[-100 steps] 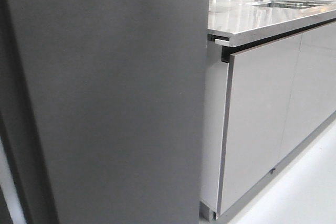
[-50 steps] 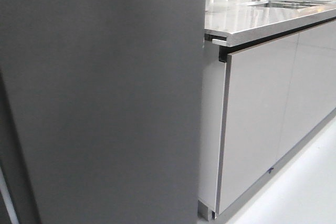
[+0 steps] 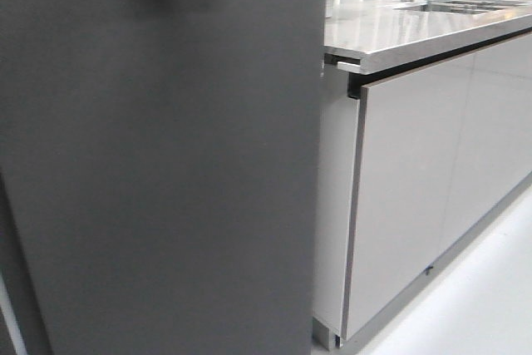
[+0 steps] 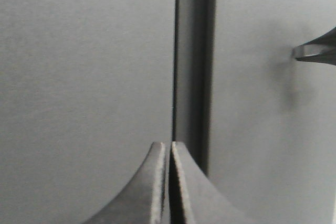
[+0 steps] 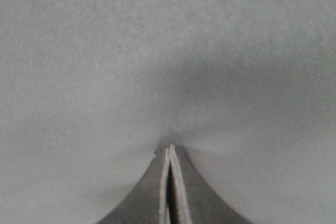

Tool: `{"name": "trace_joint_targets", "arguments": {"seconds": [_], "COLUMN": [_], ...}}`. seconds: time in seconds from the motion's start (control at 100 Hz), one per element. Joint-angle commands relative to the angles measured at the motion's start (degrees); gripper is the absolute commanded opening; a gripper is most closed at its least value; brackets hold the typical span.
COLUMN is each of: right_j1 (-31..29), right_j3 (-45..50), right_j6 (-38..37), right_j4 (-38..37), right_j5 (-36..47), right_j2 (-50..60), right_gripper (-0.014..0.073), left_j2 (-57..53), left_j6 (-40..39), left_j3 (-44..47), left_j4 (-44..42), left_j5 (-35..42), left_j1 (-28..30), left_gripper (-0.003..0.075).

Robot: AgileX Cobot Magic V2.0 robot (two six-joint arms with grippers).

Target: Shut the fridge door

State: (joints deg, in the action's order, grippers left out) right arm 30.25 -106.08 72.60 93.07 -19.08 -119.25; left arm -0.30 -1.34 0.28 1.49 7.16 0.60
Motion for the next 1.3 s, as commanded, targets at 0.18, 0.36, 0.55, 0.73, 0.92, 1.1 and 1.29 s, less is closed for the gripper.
{"name": "trace_joint_targets", "arguments": {"seconds": [0.18, 0.36, 0.55, 0.73, 0.92, 1.1, 1.29], "right_j1": [1.87, 1.33, -0.95, -4.43, -5.89, -5.94, -5.94], "right_j3": [-8.00, -8.00, -8.00, -8.00, -7.90, -7.90, -7.90], "right_j6": [0.25, -6.24, -22.57, -31.88, -42.39, -49.28, -62.40], "right_j4": [-1.45, -7.00, -19.88, -27.45, -37.36, -47.83, -67.55], "right_j5": [-1.55, -5.11, -12.93, -22.75, -26.86, -28.83, -31.38], "right_j2": [-0.54, -0.05, 0.19, 1.25, 3.95, 8.03, 15.02], "right_gripper": [-0.0073, -0.0073, -0.0073, -0.0073, -0.0073, -0.0073, -0.0073], "left_j2": [-0.56, -0.56, -0.56, -0.56, -0.56, -0.56, -0.56], "left_j6": [-0.11, -0.11, -0.11, -0.11, -0.11, -0.11, -0.11], "left_j3": [2.01, 2.01, 2.01, 2.01, 2.01, 2.01, 2.01], "left_j4": [0.23, 0.23, 0.23, 0.23, 0.23, 0.23, 0.23], "left_j5": [4.14, 4.14, 4.14, 4.14, 4.14, 4.14, 4.14], "left_j1": [-0.37, -0.47, -0.47, -0.47, -0.47, -0.47, -0.37], "left_gripper": [-0.0020, -0.0020, -0.0020, -0.0020, -0.0020, -0.0020, -0.0020]}}
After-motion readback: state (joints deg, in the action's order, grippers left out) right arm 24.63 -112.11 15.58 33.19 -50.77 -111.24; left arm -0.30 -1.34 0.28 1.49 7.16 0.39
